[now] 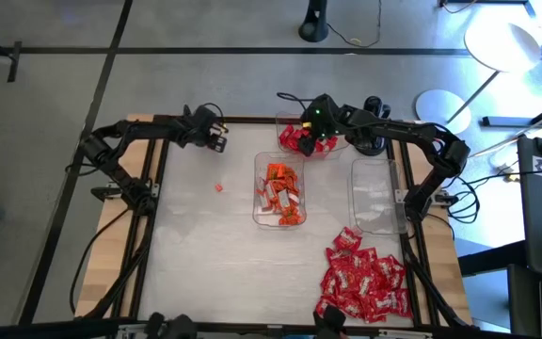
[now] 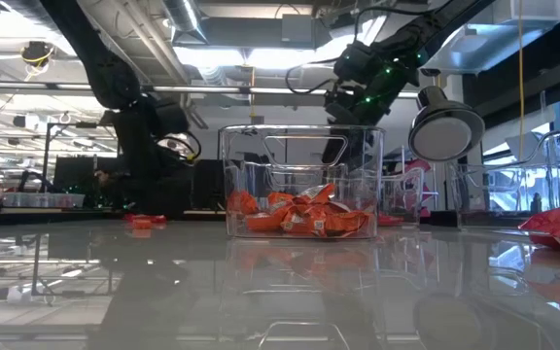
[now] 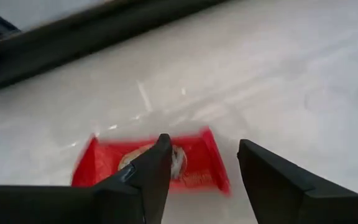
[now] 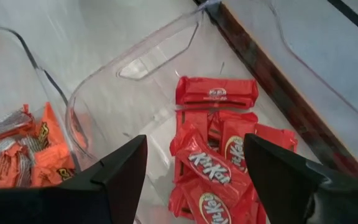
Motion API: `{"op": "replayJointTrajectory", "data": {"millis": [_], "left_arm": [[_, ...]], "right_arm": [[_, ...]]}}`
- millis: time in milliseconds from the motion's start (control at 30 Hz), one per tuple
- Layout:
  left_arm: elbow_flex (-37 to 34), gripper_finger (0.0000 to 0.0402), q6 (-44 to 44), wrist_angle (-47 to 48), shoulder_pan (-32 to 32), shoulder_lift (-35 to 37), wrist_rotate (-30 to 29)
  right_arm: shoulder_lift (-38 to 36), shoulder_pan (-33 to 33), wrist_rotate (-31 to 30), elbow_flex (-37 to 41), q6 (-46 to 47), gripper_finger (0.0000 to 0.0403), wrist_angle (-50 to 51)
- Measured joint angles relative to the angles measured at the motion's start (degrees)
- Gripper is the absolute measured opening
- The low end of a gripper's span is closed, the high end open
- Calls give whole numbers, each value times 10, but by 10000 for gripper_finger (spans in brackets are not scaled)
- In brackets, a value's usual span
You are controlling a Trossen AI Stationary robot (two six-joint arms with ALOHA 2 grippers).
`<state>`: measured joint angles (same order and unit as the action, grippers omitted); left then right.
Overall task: Sort candy
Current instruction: Put the red chocolate into the top transparent bin
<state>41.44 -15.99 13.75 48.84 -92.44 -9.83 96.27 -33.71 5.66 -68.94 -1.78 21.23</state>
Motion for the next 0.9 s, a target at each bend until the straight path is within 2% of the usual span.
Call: {"op": "replayJointTrajectory", "data": {"millis": [267, 400, 600, 733, 900], "left_arm": [[-3, 167, 27, 76, -91, 16, -11], [-5, 166, 10, 119, -137, 44, 4], [-8, 165, -11, 176, -194, 94, 57], [-8, 165, -47, 187, -221, 131, 37], [-6, 165, -74, 161, -230, 180, -40]], "right_arm": [[0, 0, 0, 0, 0, 264, 0], [0, 0, 0, 0, 0, 264, 0], [0, 0, 1, 0, 0, 264, 0], [0, 0, 9, 0, 0, 264, -4], [0, 0, 15, 0, 0, 264, -14]]}}
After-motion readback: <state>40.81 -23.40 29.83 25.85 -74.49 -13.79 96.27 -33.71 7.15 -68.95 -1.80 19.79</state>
